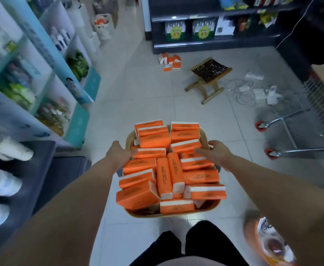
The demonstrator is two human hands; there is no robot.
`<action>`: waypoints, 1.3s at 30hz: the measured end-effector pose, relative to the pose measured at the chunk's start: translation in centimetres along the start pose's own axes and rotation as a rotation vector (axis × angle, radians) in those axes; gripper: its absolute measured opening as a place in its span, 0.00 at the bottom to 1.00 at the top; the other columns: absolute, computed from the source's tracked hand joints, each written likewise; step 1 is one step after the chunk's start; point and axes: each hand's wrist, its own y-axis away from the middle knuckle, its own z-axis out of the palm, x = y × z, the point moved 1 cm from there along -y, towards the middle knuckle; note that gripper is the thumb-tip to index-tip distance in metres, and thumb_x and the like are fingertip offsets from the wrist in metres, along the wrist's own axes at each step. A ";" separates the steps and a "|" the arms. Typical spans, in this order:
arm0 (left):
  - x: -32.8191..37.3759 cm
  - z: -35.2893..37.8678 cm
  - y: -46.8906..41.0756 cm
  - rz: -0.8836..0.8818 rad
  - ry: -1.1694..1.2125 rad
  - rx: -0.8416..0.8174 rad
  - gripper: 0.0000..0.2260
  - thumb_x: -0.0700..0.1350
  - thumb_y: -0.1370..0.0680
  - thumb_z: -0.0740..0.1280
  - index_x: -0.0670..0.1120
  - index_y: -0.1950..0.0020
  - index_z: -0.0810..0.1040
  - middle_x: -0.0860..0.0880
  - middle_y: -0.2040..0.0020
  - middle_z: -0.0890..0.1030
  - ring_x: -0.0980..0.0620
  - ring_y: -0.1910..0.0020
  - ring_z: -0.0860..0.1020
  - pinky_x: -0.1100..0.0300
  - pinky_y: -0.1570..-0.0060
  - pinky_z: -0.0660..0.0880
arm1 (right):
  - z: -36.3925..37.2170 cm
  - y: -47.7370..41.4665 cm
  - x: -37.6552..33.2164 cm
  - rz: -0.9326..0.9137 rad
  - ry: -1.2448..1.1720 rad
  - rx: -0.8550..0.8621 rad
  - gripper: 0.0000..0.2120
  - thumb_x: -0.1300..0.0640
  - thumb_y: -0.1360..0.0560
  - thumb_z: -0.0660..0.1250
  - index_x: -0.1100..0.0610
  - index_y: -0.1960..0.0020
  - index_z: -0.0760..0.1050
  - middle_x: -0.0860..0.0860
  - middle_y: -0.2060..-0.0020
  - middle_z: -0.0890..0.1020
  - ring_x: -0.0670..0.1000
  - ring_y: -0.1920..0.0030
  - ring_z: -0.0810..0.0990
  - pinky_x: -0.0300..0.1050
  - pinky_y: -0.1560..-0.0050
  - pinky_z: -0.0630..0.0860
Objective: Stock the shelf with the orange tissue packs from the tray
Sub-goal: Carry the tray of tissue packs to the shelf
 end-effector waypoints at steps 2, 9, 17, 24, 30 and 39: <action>3.8 -0.1 -3.1 0.010 -0.020 0.009 0.41 0.52 0.26 0.72 0.43 0.23 0.52 0.40 0.27 0.65 0.40 0.31 0.68 0.46 0.37 0.69 | -2.0 -3.2 -2.0 0.003 -0.017 0.003 0.31 0.43 0.29 0.71 0.60 0.34 0.70 0.57 0.42 0.78 0.58 0.43 0.77 0.52 0.44 0.75; 18.4 1.0 -14.9 0.046 -0.027 0.070 0.40 0.51 0.26 0.72 0.44 0.23 0.53 0.40 0.27 0.66 0.39 0.31 0.69 0.45 0.38 0.70 | -10.2 -17.8 -8.8 -0.024 -0.054 0.006 0.30 0.42 0.29 0.70 0.58 0.34 0.70 0.57 0.42 0.78 0.59 0.44 0.78 0.55 0.44 0.76; 34.4 1.6 -27.2 0.002 -0.001 0.153 0.41 0.51 0.29 0.73 0.44 0.23 0.55 0.40 0.29 0.68 0.39 0.33 0.69 0.46 0.40 0.72 | -20.3 -33.6 -18.3 -0.095 -0.065 -0.036 0.25 0.39 0.33 0.73 0.50 0.41 0.75 0.53 0.45 0.81 0.57 0.44 0.79 0.58 0.44 0.77; 46.4 2.2 -40.5 0.050 -0.034 0.166 0.39 0.51 0.27 0.72 0.43 0.24 0.56 0.40 0.31 0.70 0.40 0.34 0.71 0.48 0.40 0.72 | -26.7 -47.8 -25.2 -0.139 -0.094 -0.042 0.19 0.46 0.28 0.71 0.53 0.42 0.74 0.51 0.50 0.79 0.51 0.49 0.76 0.48 0.45 0.74; 56.7 3.2 -52.5 0.074 -0.055 0.091 0.40 0.51 0.28 0.73 0.41 0.24 0.56 0.40 0.29 0.68 0.40 0.32 0.69 0.48 0.38 0.70 | -31.6 -59.6 -30.7 -0.071 -0.155 -0.049 0.17 0.47 0.29 0.73 0.52 0.44 0.74 0.50 0.49 0.80 0.51 0.49 0.77 0.48 0.44 0.75; 72.5 6.4 -65.8 0.116 -0.093 0.067 0.40 0.51 0.28 0.73 0.42 0.24 0.55 0.40 0.31 0.69 0.40 0.35 0.71 0.50 0.46 0.70 | -40.4 -75.6 -35.7 -0.044 -0.213 -0.047 0.19 0.44 0.28 0.71 0.51 0.42 0.71 0.49 0.52 0.77 0.50 0.52 0.76 0.46 0.50 0.72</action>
